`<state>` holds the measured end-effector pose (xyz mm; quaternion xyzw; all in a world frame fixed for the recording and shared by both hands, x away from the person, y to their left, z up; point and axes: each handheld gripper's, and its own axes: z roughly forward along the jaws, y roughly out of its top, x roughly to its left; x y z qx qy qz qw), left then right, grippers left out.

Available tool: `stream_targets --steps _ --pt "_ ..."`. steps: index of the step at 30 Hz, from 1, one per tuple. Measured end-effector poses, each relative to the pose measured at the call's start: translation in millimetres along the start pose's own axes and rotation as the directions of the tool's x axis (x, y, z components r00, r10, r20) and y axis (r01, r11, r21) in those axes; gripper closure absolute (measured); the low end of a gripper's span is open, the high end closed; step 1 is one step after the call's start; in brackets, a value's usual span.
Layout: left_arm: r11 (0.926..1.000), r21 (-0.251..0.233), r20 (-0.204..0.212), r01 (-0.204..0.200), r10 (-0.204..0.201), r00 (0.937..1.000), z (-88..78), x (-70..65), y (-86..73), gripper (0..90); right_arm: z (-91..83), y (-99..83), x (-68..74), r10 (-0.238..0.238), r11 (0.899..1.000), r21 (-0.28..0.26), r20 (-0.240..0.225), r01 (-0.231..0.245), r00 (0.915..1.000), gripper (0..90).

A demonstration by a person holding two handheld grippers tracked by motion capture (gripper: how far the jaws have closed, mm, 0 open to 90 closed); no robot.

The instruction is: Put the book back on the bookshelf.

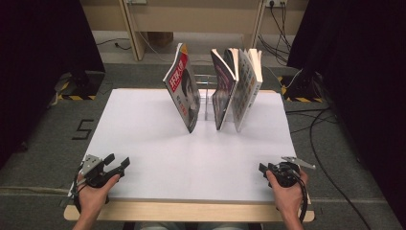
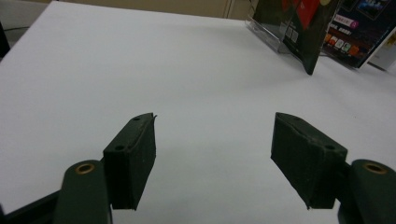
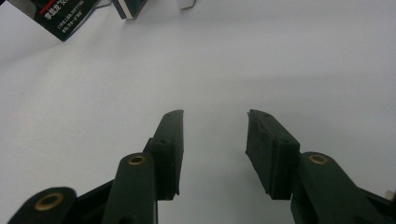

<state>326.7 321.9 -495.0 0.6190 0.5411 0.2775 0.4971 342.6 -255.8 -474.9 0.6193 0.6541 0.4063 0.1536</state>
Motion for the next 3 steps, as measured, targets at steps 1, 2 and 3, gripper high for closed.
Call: stream_targets --steps 1,2,3 --pt "1.0000 0.000 0.002 0.003 -0.003 1.0000 -0.1 -0.1 -0.7 30.0 -0.1 -0.1 -0.2 0.000 1.000 -0.002 0.001 0.000 1.0000 57.4" --pt "1.0000 0.005 0.004 0.001 -0.001 1.0000 0.4 -0.2 -1.8 30.0 -0.4 -0.3 -0.4 -0.002 1.000 -0.002 0.003 0.002 1.0000 57.4" --pt "1.0000 0.005 0.004 0.001 -0.001 1.0000 0.4 -0.2 -1.8 30.0 -0.6 -0.4 -0.6 -0.003 1.000 -0.002 0.004 0.003 1.0000 57.4"
